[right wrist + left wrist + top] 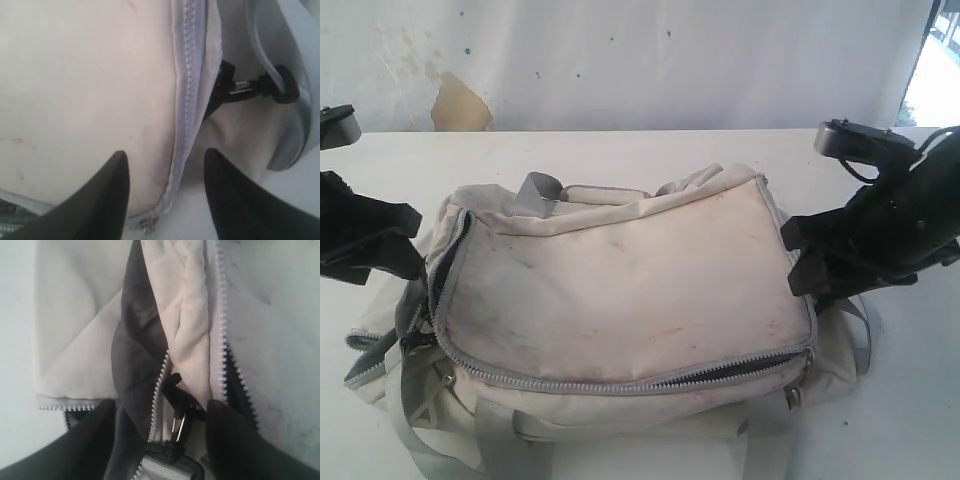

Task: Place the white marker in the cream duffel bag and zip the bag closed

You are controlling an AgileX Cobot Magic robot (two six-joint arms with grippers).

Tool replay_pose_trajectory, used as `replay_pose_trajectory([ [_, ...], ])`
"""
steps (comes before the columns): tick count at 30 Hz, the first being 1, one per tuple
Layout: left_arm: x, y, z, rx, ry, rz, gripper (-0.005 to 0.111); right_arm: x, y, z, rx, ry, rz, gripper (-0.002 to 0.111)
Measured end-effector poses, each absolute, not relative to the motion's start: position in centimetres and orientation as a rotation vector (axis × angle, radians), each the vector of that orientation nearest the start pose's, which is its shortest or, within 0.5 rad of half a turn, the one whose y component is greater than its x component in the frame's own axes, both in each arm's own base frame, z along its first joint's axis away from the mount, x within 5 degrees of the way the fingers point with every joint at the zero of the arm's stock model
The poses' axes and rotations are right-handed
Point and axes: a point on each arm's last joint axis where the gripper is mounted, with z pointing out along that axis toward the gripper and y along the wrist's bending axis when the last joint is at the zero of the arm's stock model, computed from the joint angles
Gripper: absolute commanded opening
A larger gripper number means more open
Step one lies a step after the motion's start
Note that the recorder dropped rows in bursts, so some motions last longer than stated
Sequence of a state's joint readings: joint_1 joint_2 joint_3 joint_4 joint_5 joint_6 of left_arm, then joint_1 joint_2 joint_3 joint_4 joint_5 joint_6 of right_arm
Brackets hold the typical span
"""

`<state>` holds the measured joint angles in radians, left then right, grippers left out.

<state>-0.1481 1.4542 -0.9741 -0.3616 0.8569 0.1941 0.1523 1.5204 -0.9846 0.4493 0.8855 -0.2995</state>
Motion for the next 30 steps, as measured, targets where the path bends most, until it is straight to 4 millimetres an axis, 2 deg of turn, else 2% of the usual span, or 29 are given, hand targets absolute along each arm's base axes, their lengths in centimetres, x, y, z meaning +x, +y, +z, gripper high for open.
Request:
replay_pose_trajectory([
  [4, 27.5, -6.7, 24.3, 0.157, 2.78, -0.458, 0.076, 28.3, 7.4, 22.8, -0.268, 2.808, 0.513, 0.046],
  [7, 28.1, -7.3, 23.5, 0.104, 2.796, -0.552, 0.076, 28.7, 7.6, 22.2, -0.244, 2.812, 0.542, 0.046],
  [13, 28.9, -8.4, 22.3, 0.116, 2.775, -0.723, 0.074, 29.5, 8.3, 21.0, -0.288, 2.793, 0.627, 0.046],
  [16, 29.5, -8.4, 21.7, 0.105, 2.758, -0.706, 0.059, 29.9, 8.3, 20.3, -0.297, 2.783, 0.629, 0.046],
  [17, 29.7, -8.4, 21.4, 0.095, 2.756, -0.696, 0.045, 30.1, 8.3, 20.1, -0.291, 2.78, 0.624, 0.043],
  [18, 30.1, -8.4, 20.8, 0.078, 2.757, -0.685, 0.036, 30.4, 8.3, 19.9, -0.285, 2.769, 0.613, 0.037],
  [19, 30.2, -8.4, 20.5, 0.07, 2.76, -0.682, 0.018, 30.5, 8.3, 19.8, -0.279, 2.766, 0.612, 0.023],
  [20, 30.5, -8.4, 20.1, 0.056, 2.762, -0.68, 0.011, 30.6, 8.3, 19.8, -0.272, 2.754, 0.602, 0.014],
  [21, 30.5, -8.4, 20.1, 0.051, 2.76, -0.68, 0.0, 30.7, 8.3, 19.8, -0.267, 2.748, 0.603, 0.0],
  [25, 31.9, -8.6, 21.2, 0.087, 2.694, -0.667, 0.0, 31.5, 8.3, 20.0, -0.179, 2.676, 0.602, 0.0],
  [27, 33.7, -8.8, 22.6, 0.096, 2.628, -0.665, 0.0, 32.4, 8.2, 20.3, -0.079, 2.593, 0.583, 0.0],
  [30, 35.6, -9.3, 23.0, 0.099, 2.593, -0.673, 0.0, 33.0, 7.9, 20.5, -0.004, 2.527, 0.557, 0.0],
])
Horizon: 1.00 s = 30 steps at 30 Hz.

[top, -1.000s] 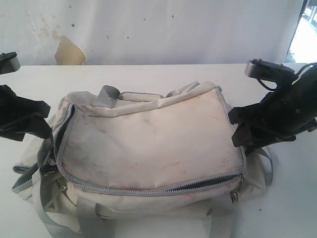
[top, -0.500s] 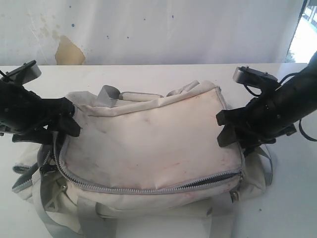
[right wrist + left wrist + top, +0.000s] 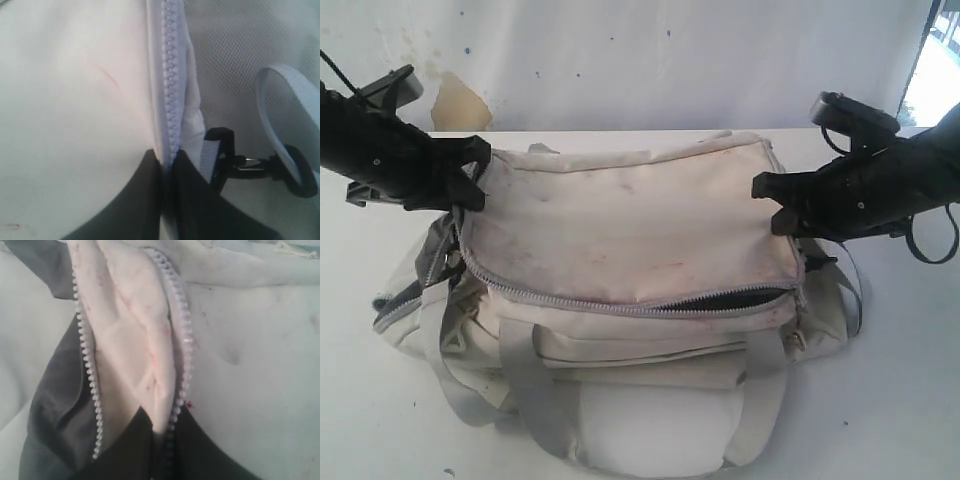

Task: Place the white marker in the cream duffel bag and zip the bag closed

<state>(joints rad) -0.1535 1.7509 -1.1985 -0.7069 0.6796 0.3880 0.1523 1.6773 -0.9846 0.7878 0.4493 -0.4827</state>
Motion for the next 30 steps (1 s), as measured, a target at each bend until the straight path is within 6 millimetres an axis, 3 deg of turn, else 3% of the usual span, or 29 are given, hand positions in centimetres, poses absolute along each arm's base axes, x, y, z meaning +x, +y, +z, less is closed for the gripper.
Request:
replay_pose_trajectory([
  [3, 37.5, -9.7, 22.7, 0.107, 2.583, -0.672, 0.006, 33.2, 7.9, 20.5, 0.012, 2.512, 0.551, 0.0],
  [9, 38.1, -9.5, 23.4, 0.21, 2.576, -0.597, 0.056, 33.1, 8.1, 20.3, 0.006, 2.536, 0.572, 0.0],
  [12, 38.3, -9.5, 24.3, 0.273, 2.585, -0.584, 0.07, 33.1, 8.1, 20.2, 0.023, 2.538, 0.58, 0.0],
  [18, 37.4, -9.7, 25.8, 0.345, 2.646, -0.639, 0.064, 33.1, 8.1, 20.2, 0.059, 2.545, 0.594, 0.0],
  [26, 35.1, -9.6, 29.9, 0.335, 2.598, -0.688, 0.062, 33.0, 8.2, 20.2, 0.094, 2.558, 0.616, 0.0],
  [30, 33.3, -9.9, 30.9, 0.337, 2.568, -0.753, 0.051, 32.9, 8.2, 20.1, 0.119, 2.566, 0.629, 0.0],
])
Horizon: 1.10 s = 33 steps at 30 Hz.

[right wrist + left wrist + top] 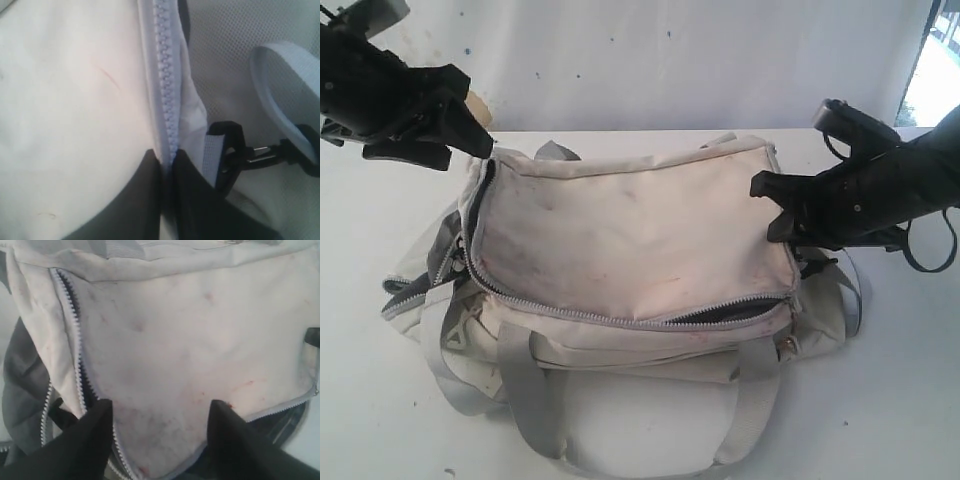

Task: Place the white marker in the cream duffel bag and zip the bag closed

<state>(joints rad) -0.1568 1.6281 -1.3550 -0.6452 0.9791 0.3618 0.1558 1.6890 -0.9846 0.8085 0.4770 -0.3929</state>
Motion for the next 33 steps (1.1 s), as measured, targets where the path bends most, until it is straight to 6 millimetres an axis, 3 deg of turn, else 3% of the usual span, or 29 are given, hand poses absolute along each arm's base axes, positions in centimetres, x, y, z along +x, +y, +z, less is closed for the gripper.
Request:
replay_pose_trajectory([
  [5, 30.7, -11.4, 30.5, 0.39, 2.547, -0.793, 0.049, 32.7, 8.4, 20.2, 0.164, 2.593, 0.675, 0.0],
  [11, 28.1, -14.7, 30.2, 0.425, 2.426, -0.952, 0.049, 33.0, 8.9, 20.7, 0.36, 2.555, 0.804, 0.0],
  [15, 26.5, -16.9, 28.8, 0.413, 2.404, -1.059, 0.049, 33.1, 9.1, 20.9, 0.439, 2.529, 0.865, 0.0],
  [20, 25.0, -18.8, 27.4, 0.366, 2.371, -1.179, 0.049, 33.2, 9.1, 20.9, 0.451, 2.523, 0.873, 0.0],
  [25, 23.9, -20.9, 27.9, 0.377, 2.243, -1.328, 0.049, 33.2, 9.1, 20.9, 0.452, 2.521, 0.871, 0.0],
  [33, 22.0, -23.7, 28.0, 0.45, 2.188, -1.295, 0.049, 33.2, 8.7, 20.7, 0.334, 2.532, 0.773, 0.0],
])
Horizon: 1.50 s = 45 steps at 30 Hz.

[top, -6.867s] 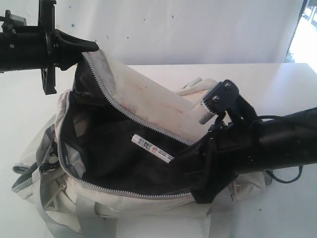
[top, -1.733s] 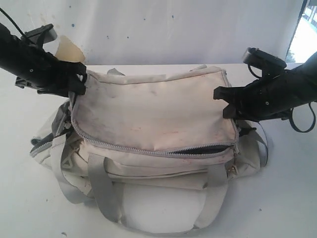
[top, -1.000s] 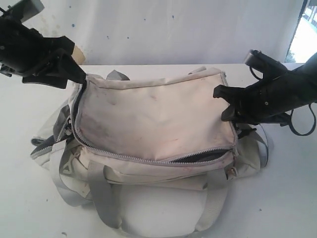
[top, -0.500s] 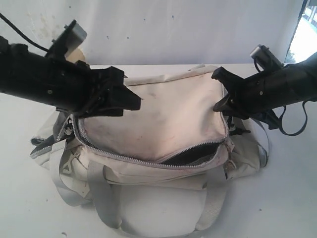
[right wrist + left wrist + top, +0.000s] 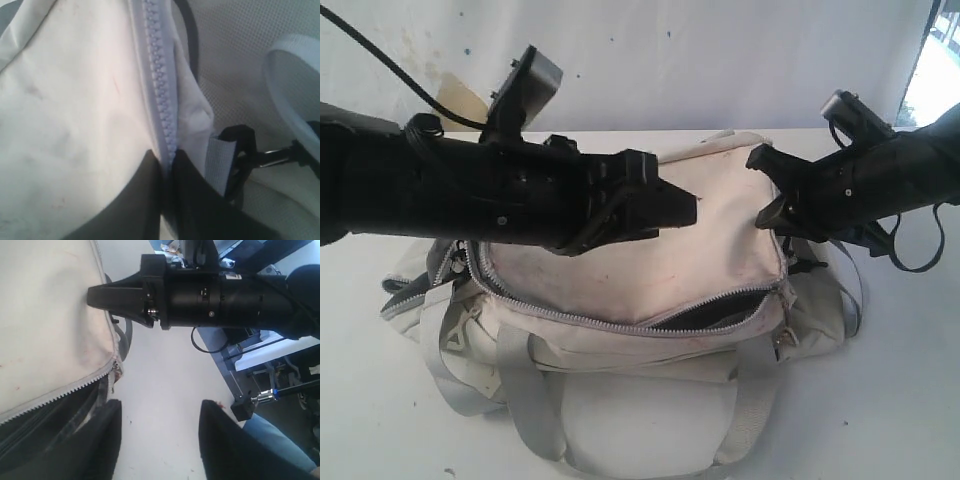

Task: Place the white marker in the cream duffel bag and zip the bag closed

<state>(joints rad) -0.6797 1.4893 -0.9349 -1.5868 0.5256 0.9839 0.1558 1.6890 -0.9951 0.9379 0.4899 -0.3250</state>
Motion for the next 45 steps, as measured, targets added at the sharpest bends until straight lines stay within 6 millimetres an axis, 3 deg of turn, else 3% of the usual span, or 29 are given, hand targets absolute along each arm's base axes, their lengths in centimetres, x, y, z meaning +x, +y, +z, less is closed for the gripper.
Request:
replay_pose_trajectory([
  [9, 20.7, -27.3, 24.4, 0.469, 2.299, -1.345, 0.049, 33.2, 8.7, 20.7, 0.305, 2.541, 0.753, 0.0],
  [17, 20.1, -29.4, 21.9, 0.532, 2.364, -1.356, 0.046, 33.2, 8.7, 20.7, 0.302, 2.545, 0.755, 0.0],
  [21, 20.0, -30.9, 21.9, 0.532, 2.373, -1.385, 0.034, 33.1, 8.7, 20.7, 0.301, 2.546, 0.757, 0.0],
  [30, 20.9, -32.9, 21.6, 0.529, 2.519, -1.237, 0.034, 33.1, 8.7, 20.7, 0.3, 2.549, 0.759, 0.0],
  [34, 21.2, -33.5, 22.4, 0.534, 2.495, -1.197, 0.034, 33.1, 8.7, 20.7, 0.299, 2.551, 0.76, 0.0],
  [45, 20.5, -33.8, 22.5, 0.576, 2.525, -1.233, 0.034, 33.1, 8.7, 20.7, 0.287, 2.552, 0.757, 0.0],
])
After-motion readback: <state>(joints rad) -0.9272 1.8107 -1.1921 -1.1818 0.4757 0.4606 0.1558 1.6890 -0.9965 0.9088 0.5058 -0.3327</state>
